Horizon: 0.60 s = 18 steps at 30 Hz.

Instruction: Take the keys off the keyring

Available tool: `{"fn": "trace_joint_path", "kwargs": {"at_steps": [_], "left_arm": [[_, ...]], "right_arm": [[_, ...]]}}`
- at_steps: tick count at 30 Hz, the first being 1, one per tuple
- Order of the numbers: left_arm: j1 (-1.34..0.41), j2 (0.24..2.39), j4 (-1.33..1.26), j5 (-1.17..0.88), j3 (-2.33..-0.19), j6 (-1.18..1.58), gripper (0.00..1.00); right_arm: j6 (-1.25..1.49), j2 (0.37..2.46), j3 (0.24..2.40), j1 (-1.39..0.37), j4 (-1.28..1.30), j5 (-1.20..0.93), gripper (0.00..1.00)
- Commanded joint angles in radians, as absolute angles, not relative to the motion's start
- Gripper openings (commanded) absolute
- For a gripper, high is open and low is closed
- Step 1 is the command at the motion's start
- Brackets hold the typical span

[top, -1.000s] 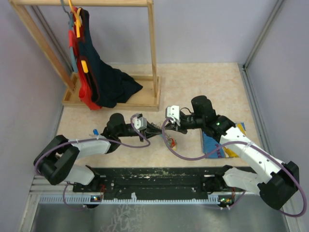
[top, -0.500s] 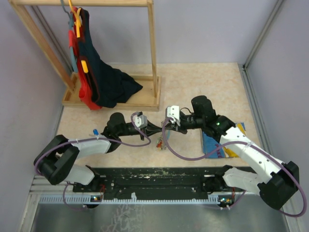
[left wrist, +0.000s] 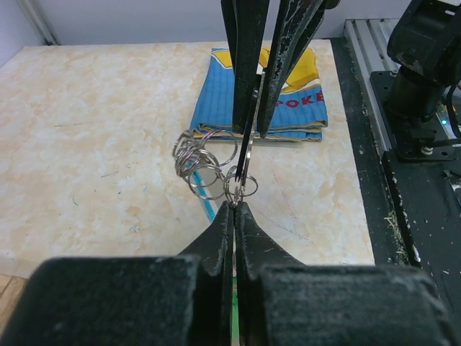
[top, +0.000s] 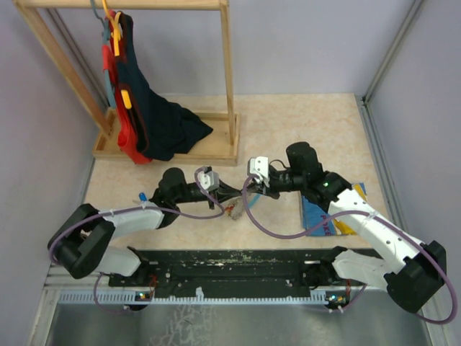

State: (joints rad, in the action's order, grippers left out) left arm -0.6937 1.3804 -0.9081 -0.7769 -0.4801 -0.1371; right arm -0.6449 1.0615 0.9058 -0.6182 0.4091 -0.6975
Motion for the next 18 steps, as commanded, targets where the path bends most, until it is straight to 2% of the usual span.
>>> {"fn": "trace_joint_path", "kwargs": {"at_steps": [1, 11, 18], "left_arm": [[-0.695, 1.333, -0.950, -0.757, -0.469, -0.138, 0.00], [-0.693, 1.265, -1.018, -0.676, -0.421, -0.096, 0.00], [-0.695, 1.260, -1.177, -0.652, -0.382, 0.010, 0.00]], "right_arm": [[-0.655, 1.036, 0.944, -0.602, 0.365, -0.715, 0.00], [-0.671, 1.037, 0.933, -0.592, 0.368, -0.704, 0.00], [-0.686, 1.051, 0.916, -0.592, 0.368, -0.735, 0.00]]}}
